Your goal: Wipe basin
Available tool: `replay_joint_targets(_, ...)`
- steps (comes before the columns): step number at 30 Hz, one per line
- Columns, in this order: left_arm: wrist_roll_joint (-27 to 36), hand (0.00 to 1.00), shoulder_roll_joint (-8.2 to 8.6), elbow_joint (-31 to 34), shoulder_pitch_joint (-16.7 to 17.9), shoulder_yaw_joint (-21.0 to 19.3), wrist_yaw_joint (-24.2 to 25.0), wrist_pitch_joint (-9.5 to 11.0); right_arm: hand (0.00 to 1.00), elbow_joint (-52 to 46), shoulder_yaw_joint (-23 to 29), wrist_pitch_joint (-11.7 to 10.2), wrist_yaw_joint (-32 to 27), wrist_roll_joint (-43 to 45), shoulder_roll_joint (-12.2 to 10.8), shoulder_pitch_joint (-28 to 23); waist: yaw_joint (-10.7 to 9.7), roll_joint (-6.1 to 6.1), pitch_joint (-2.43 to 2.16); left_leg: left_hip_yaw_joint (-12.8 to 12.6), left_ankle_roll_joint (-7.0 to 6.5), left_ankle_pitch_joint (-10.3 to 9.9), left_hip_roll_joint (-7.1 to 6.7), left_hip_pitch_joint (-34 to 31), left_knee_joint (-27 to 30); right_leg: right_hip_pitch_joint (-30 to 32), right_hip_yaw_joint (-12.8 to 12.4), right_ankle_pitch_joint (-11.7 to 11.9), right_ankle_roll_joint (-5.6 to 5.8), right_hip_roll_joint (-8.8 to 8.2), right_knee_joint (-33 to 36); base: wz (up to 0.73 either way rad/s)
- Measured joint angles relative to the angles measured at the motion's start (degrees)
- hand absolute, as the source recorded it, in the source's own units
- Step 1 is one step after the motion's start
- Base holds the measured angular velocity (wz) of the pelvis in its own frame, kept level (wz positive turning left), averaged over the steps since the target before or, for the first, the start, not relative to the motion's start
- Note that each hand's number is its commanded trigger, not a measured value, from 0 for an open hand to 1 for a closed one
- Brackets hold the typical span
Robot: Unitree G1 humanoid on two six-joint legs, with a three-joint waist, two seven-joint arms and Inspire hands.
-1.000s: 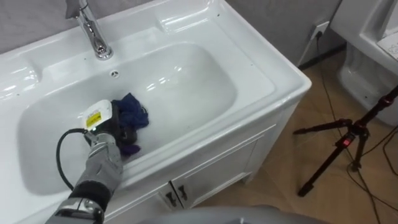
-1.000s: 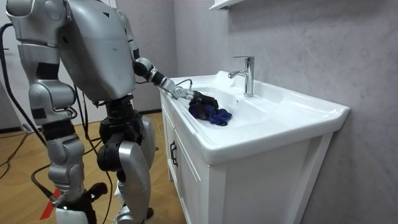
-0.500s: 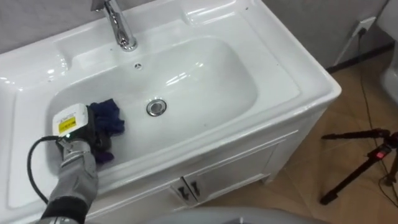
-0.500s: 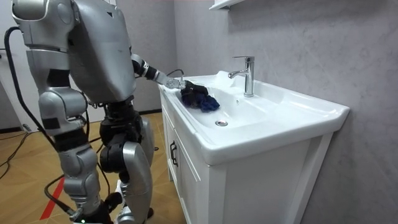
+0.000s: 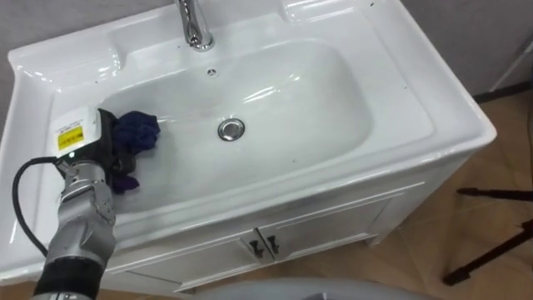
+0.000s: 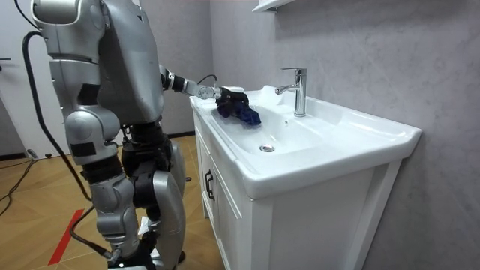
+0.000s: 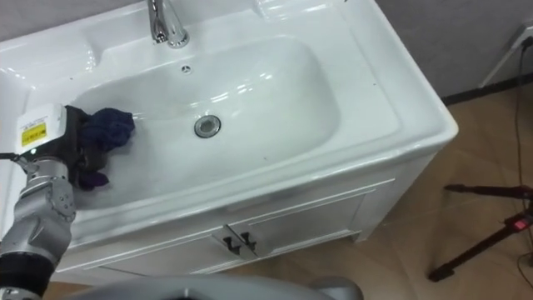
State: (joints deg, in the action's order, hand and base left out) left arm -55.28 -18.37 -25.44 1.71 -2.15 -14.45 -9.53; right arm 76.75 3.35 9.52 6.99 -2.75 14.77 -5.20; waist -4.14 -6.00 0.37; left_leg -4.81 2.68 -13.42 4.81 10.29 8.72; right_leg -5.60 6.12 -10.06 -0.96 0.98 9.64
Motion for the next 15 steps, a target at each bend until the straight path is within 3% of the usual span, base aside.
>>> replay_joint_targets(10, -3.0, 1.00, -0.09, 0.7, -0.2, 0.0, 1.7, -0.6, 0.00, 0.8, -0.3, -0.9, 0.2, -1.5, -0.1, -1.1, -0.3, 0.04, -0.12, 0.0, 0.00, 0.0, -0.07, -0.6, 0.0, 0.4, 0.0, 0.0, 0.01, -0.09, 0.0, 0.00)
replay_joint_targets(15, -2.9, 1.00, -0.08, 0.7, -0.2, 0.4, 2.6, -0.9, 0.00, 1.6, -0.6, -1.4, 0.1, -1.0, -0.1, -1.3, -1.0, 0.46, 0.16, -0.6, -0.01, 0.0, -0.10, 0.4, -0.1, -0.5, -0.4, 0.0, 0.03, -0.11, 0.0, -0.03)
